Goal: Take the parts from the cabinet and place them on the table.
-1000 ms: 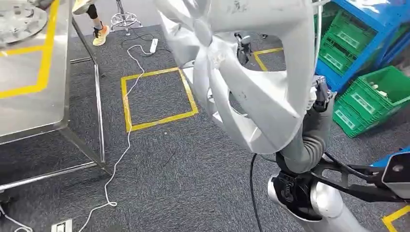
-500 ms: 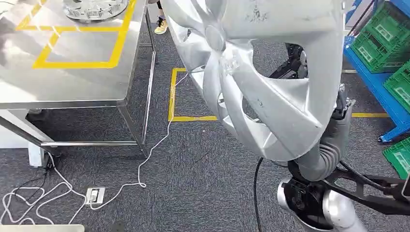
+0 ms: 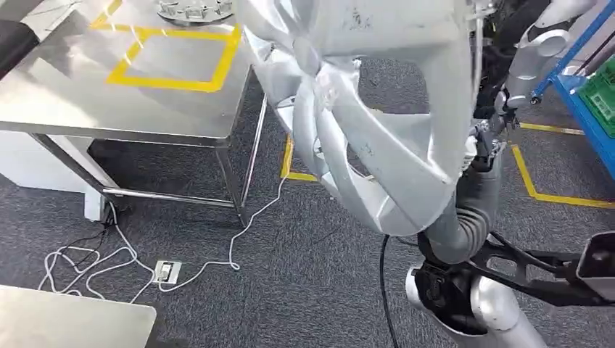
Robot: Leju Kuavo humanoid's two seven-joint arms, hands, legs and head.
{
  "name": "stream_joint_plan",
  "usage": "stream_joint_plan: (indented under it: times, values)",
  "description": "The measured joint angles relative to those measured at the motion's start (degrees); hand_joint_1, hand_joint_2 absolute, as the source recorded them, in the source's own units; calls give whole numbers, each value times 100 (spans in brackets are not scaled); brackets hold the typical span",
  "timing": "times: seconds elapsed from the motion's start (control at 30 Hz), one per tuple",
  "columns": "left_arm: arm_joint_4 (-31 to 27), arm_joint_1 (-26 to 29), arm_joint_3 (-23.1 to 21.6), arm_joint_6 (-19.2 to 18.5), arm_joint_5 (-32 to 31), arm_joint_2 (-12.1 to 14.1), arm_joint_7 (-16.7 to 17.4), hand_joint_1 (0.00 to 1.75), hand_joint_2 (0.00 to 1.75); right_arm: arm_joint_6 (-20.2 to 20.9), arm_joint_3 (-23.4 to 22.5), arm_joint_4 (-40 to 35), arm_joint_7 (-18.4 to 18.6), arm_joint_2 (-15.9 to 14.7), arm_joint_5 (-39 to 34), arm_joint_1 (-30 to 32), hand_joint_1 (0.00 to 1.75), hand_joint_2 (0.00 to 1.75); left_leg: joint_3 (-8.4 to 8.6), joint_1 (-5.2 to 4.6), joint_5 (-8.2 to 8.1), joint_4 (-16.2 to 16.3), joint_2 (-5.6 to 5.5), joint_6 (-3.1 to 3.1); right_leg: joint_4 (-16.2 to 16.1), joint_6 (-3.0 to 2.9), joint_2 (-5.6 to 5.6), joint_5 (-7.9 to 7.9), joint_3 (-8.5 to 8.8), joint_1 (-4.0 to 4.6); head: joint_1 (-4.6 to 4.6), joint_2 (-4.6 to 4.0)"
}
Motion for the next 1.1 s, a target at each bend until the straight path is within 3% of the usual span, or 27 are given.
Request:
stream_joint_plan:
  times: [0.03, 0.1, 0.13, 0.17, 0.2, 0.27, 0.3, 0.33, 0.4, 0.43, 0.47, 0.5, 0.6, 0.63, 0.67, 0.7, 0.77, 0.8, 0.83, 0.87, 0.9, 0.93, 0.97, 1.0, 1.1]
  values:
    - [-2, 13, -4, 0, -13, -22, -4, 0, 175, 9, 2, 0, 0, 0, -2, -9, 175, 175, -15, -16, -4, 2, -51, 68, 1, 9, -39, -3, 17, -7, 70, 0]
    - [-9, 8, -33, -13, -24, -68, -4, 0, 175, 20, 4, 11, 0, 4, -2, -5, 175, 175, -39, -34, 5, 8, -212, 159, -29, 49, -168, -8, 41, -28, 98, 0]
    - [-20, 3, -48, -11, -24, -93, 0, 0, 175, 22, 4, 13, 0, 4, -2, -8, 175, 175, -26, -11, 34, -19, -305, 209, -1, 101, -94, -69, 39, -51, 157, 0]
    - [-22, -1, -55, -4, -24, -122, 13, 0, 175, 22, 2, 13, 0, 7, -2, -3, 175, 175, -35, -6, 51, -24, -383, 237, 195, 104, 225, -259, -18, -61, 205, 0]
    - [-24, -9, -59, -7, -28, -120, 24, 0, 175, 22, 0, 11, 0, 4, -2, -1, 175, 175, -49, -4, 65, -24, -454, 272, 602, 90, 435, -524, -187, -59, 271, 0]
    - [-24, -21, -59, -7, -31, -111, 39, 0, 175, 22, 2, 13, 0, 0, -2, 34, 175, 175, -81, -18, 88, -23, -626, 313, 1535, 70, 565, -954, -596, -62, 343, 0]
    - [-22, -17, -59, -7, -31, -94, 46, 0, 175, 24, 2, 15, 0, 0, -2, 47, 175, 175, -91, -20, 99, -20, -723, 313, 1792, 63, 573, -1010, -712, -63, 352, 0]
    - [-17, -6, -59, -7, -31, -76, 52, 0, 175, 20, 0, 15, 0, 0, -4, 55, 175, 175, -93, -20, 110, -19, -823, 299, 1774, 55, 574, -918, -702, -72, 352, 0]
    - [0, -9, -59, -7, -31, -24, 55, 0, 175, 22, 0, 15, 0, -2, -2, 56, 175, 175, -92, -2, 142, -14, -1041, 247, 1070, 52, 619, -423, -392, -138, 365, 0]
    - [2, -11, -57, -7, -33, -4, 55, 0, 175, 22, -2, 13, 0, -7, -2, 54, 175, 175, -87, 11, 156, -9, -1143, 218, 555, 73, 745, -152, -165, -188, 365, 0]
    - [4, -18, -57, -7, -33, 18, 52, 0, 175, 22, 0, 17, 0, -9, -2, 56, 175, 175, -114, 12, 178, -11, -1219, 165, 262, 133, 1091, -118, -60, -251, 374, 0]
    - [4, -35, -57, -7, -33, 28, 52, 0, 175, 22, 0, 11, 0, -9, -2, 59, 175, 175, -176, -8, 193, 41, -1312, 118, 93, 131, 1148, -132, -29, -242, 369, 0]
    - [4, 24, -57, -7, -35, 48, 55, 0, 175, 22, 0, 15, 2, -11, -4, 67, 175, 175, -218, 58, 345, -110, -1506, -58, 131, 10, 939, -65, -36, -164, 312, 0]
    - [7, 37, -57, -7, -33, 70, 55, 0, 175, 22, -2, 17, 2, -15, -2, 64, 175, 175, -240, 88, 342, -98, -1507, -82, 54, -81, 837, -7, -26, -208, 295, 0]
    - [7, 50, -59, -7, -35, 66, 55, 0, 175, 22, 4, 17, 4, -4, -4, 59, 175, 175, -302, -7, 219, 15, -920, -65, 31, -127, 773, 24, -25, -170, 242, 0]
    - [7, 30, -59, -7, -33, 74, 55, 0, 175, 22, -2, 4, 0, 2, -2, 58, 175, 175, -455, -10, -23, 333, -655, -60, 22, -172, 702, 50, -42, -137, 133, 0]
    - [7, 2, -59, -7, -35, 72, 55, 0, 175, 22, 0, 11, 0, 2, -2, 60, 175, 175, -842, -2, -488, 1258, -614, -50, 24, -183, 511, 56, -73, -89, 81, 0]
    - [4, 3, -59, -7, -35, 70, 55, 0, 175, 22, 0, 13, 0, 2, -2, 64, 175, 175, -963, -4, -597, 1581, -631, -48, 25, -184, 420, 56, -81, -78, 46, 0]
    - [7, 14, -59, -9, -35, 74, 55, 0, 175, 20, 0, 15, 0, 0, -2, 69, 175, 175, -958, -5, -574, 1645, -638, -45, 26, -183, 333, 57, -86, -72, 15, 0]
    - [7, 25, -59, -7, -35, 77, 57, 0, 175, 20, 0, 15, 0, 0, -2, 75, 175, 175, -816, -7, -440, 1458, -630, -40, 27, -182, 260, 56, -85, -70, 2, 0]
    - [7, 25, -59, -7, -35, 81, 55, 0, 175, 20, 0, 15, 0, 2, -4, 74, 175, 175, -550, -16, -229, 1044, -569, -31, 29, -172, 183, 49, -79, -70, -9, 0]
    - [7, 18, -59, -9, -33, 87, 55, 0, 175, 20, 0, 13, 0, 2, -2, 73, 175, 175, -229, -22, -7, 510, -425, -13, 31, -149, 114, 35, -64, -71, -29, 0]
    - [7, 15, -59, -9, -35, 92, 55, 0, 175, 20, 0, 13, 0, 2, -2, 71, 175, 175, 11, -54, 58, 73, -31, 15, 36, -117, 64, 14, -41, -55, -44, 0]
    - [7, 3, -59, -13, -35, 92, 59, 0, 175, 20, -2, 11, 0, -2, -2, 77, 175, 175, 79, -141, -10, -77, 93, 46, 72, -66, 9, -19, -50, -8, -79, 0]
    - [7, 1, -63, -15, -52, 92, 72, 0, 175, 22, 0, 13, 15, -4, -4, 85, 175, 175, 15, -142, -5, -61, -182, 166, 20, -25, -242, -36, 10, 1, -15, 0]
